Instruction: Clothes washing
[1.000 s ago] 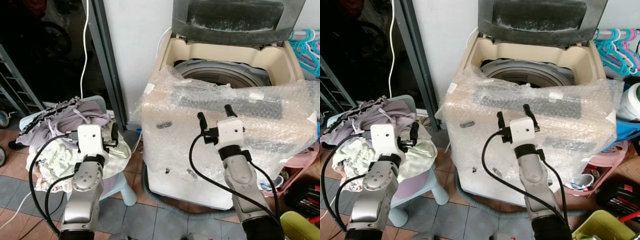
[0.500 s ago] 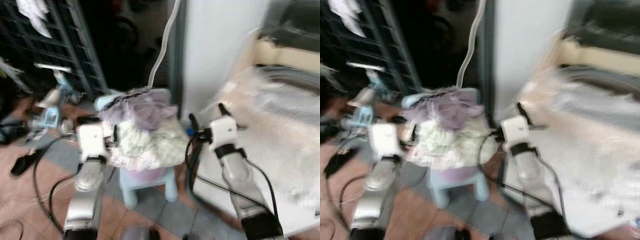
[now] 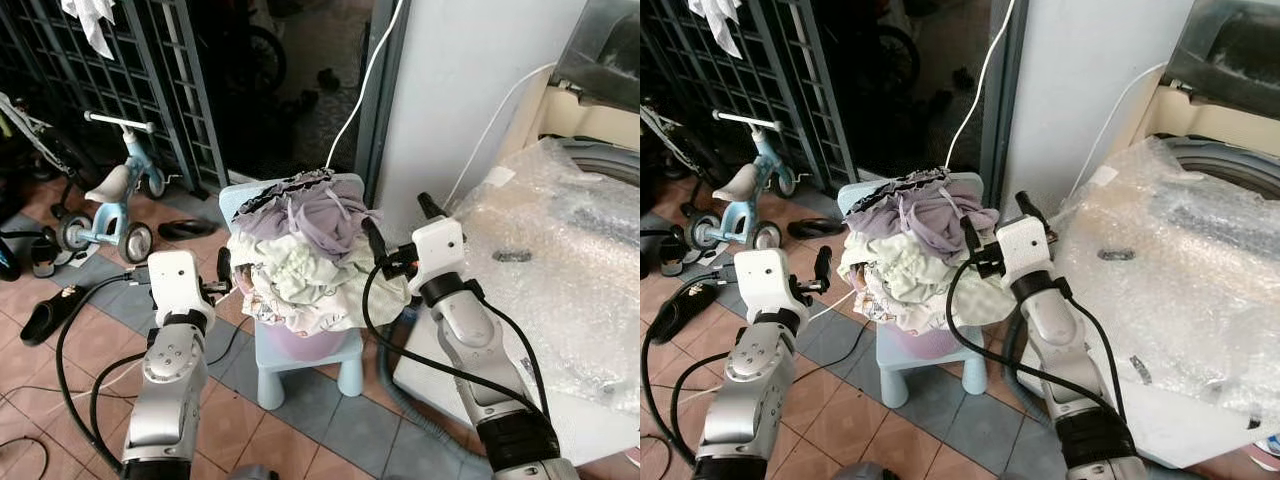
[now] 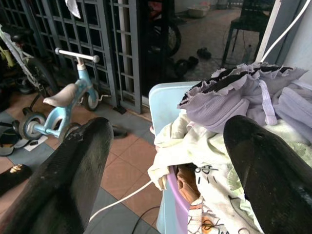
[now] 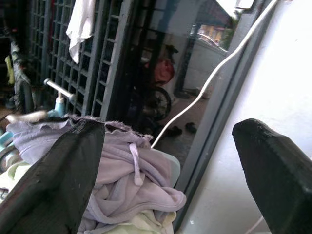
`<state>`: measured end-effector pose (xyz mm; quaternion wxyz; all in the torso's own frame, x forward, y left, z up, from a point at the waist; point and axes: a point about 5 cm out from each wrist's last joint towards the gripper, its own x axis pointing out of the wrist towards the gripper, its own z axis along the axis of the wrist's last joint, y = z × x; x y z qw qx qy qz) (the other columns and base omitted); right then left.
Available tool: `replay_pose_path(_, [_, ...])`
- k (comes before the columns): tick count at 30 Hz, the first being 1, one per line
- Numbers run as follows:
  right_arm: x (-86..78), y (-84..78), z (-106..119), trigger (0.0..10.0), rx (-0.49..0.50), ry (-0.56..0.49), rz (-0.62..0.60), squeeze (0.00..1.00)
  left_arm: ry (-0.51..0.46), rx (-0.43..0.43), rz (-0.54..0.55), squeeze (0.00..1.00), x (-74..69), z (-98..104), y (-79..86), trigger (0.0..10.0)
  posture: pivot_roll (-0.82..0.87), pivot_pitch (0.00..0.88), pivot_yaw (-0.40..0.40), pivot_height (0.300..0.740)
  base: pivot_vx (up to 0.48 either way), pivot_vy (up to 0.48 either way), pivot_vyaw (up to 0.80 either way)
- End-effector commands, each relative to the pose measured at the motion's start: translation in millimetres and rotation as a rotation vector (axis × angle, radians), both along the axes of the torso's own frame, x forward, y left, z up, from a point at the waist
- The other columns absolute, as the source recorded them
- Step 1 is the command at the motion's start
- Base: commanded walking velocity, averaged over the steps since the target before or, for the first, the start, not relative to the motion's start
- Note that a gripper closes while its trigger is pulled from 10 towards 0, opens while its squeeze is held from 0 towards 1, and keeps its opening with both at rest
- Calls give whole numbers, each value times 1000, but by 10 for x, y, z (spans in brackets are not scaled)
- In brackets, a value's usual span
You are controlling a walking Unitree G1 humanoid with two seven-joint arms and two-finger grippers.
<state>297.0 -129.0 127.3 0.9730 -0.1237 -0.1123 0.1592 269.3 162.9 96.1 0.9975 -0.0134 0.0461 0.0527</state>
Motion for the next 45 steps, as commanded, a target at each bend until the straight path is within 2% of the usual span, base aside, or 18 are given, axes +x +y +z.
replay_pose_path(1, [11, 69, 40, 10000, -10, -17, 38, 47, 0, -4, 8, 0, 0, 2, 29, 10000, -12, 0, 16, 740, 319, 0, 794])
replay_pose_path(5, [16, 77, 33, 10000, 9, -4, 42, 0, 3, -7, 10, 0, -4, -4, 28, 10000, -12, 0, 16, 740, 320, 0, 308])
replay_pose_path(15, [50, 78, 0, 10000, 6, 31, 56, 0, 23, -9, 18, 0, 1, -25, 39, 10000, -5, 0, 9, 740, 158, 0, 0])
replay_pose_path(19, [87, 105, -69, 10000, -14, 85, 82, 0, 37, 0, 25, 0, -48, -37, 63, 10000, 17, 0, 4, 740, 0, 0, 0])
replay_pose_path(20, [136, 118, -130, 10000, -20, 136, 83, 0, 39, 33, 32, 0, -99, -28, 92, 10000, 43, 0, -2, 740, 0, 0, 0])
replay_pose_path(23, [187, 139, -183, 10000, -10, 195, 89, 0, 53, 51, 48, 0, -187, -34, 138, 10000, 79, 20, -14, 740, 0, 0, 0])
replay_pose_path(24, [231, 176, -179, 10000, 21, 213, 100, 0, 64, 64, 59, 0, -243, -39, 178, 10000, 98, 32, -22, 740, 0, 0, 0])
replay_pose_path(30, [379, 398, -239, 10000, 51, 319, 155, 0, 99, 84, 103, 0, -482, -41, 266, 10000, 176, 84, -65, 740, 0, 0, 0])
replay_pose_path(31, [407, 463, -259, 8941, 61, 351, 162, 0, 106, 86, 112, 0, -543, -39, 268, 10000, 191, 94, -77, 740, 0, 0, 0])
replay_pose_path(32, [438, 528, -290, 5686, 56, 392, 162, 0, 112, 86, 120, 0, -582, -40, 272, 10000, 197, 101, -84, 740, 0, 0, 0])
replay_pose_path(33, [453, 566, -309, 1137, 55, 418, 162, 0, 114, 85, 123, 0, -595, -43, 275, 10000, 197, 102, -85, 740, 0, 0, 0])
replay_pose_path(34, [468, 611, -330, 0, 46, 446, 159, 0, 118, 83, 127, 0, -622, -47, 272, 10000, 196, 104, -90, 740, 0, 0, 0])
replay_pose_path(38, [523, 619, -349, 0, 26, 481, 94, 0, 126, 80, 126, 0, -632, -58, 247, 10000, 194, 102, -99, 740, 0, 0, 0])
replay_pose_path(41, [564, 535, -434, 0, 62, 571, -29, 0, 135, 77, 114, 0, -600, -60, 210, 10000, 176, 102, -100, 740, 0, 0, 0])
replay_pose_path(45, [558, 453, -519, 0, 92, 623, -90, 0, 135, 76, 107, 0, -554, -54, 190, 10000, 170, 90, -103, 740, 0, 0, 0])
